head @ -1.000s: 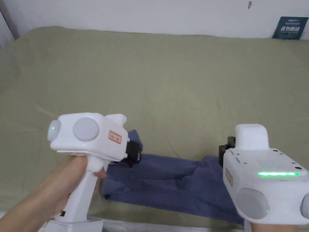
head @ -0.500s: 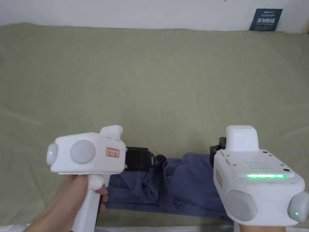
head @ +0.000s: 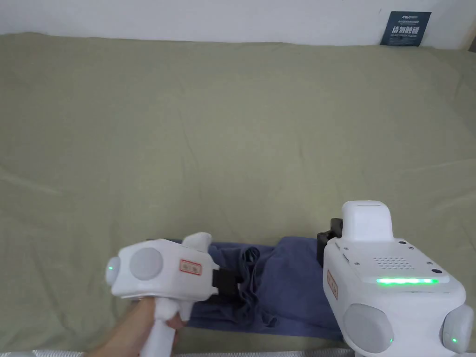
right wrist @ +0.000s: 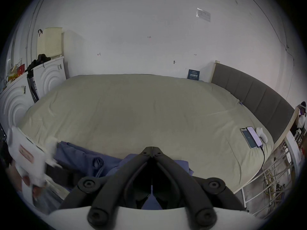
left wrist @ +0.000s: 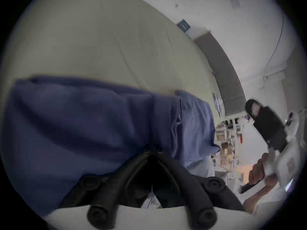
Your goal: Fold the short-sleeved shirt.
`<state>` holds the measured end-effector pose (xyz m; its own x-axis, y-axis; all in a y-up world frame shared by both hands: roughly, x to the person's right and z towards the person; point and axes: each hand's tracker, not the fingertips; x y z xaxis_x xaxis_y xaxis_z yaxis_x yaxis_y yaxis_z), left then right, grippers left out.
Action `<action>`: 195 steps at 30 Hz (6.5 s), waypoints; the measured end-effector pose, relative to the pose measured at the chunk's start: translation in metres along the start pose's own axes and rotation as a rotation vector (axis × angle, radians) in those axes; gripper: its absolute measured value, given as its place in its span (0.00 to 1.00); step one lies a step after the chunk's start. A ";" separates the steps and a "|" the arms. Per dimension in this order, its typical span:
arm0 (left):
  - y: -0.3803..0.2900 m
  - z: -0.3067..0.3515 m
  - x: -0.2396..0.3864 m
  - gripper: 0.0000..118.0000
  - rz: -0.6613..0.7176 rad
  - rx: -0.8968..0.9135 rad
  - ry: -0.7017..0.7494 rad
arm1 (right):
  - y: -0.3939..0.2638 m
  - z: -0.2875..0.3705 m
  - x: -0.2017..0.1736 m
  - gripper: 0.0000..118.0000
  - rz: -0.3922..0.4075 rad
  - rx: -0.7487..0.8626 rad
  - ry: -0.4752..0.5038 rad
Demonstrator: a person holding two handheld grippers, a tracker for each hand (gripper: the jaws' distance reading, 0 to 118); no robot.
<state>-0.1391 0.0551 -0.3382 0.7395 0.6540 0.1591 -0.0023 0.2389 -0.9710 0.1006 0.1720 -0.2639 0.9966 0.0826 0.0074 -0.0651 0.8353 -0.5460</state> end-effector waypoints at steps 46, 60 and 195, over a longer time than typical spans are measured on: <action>0.011 0.140 -0.107 0.08 0.242 0.290 -0.009 | 0.032 0.023 -0.002 0.00 0.034 0.123 -0.020; -0.038 0.286 -0.062 0.08 0.113 0.462 0.294 | 0.049 0.020 -0.016 0.00 0.047 0.180 0.052; 0.035 0.354 -0.287 0.23 0.268 0.253 0.082 | 0.055 -0.046 -0.216 0.00 0.093 0.259 0.208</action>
<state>-0.5900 0.1296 -0.3544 0.7415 0.6603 -0.1192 -0.3617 0.2437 -0.8999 -0.1160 0.1744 -0.3342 0.9732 0.0743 -0.2178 -0.1402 0.9419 -0.3051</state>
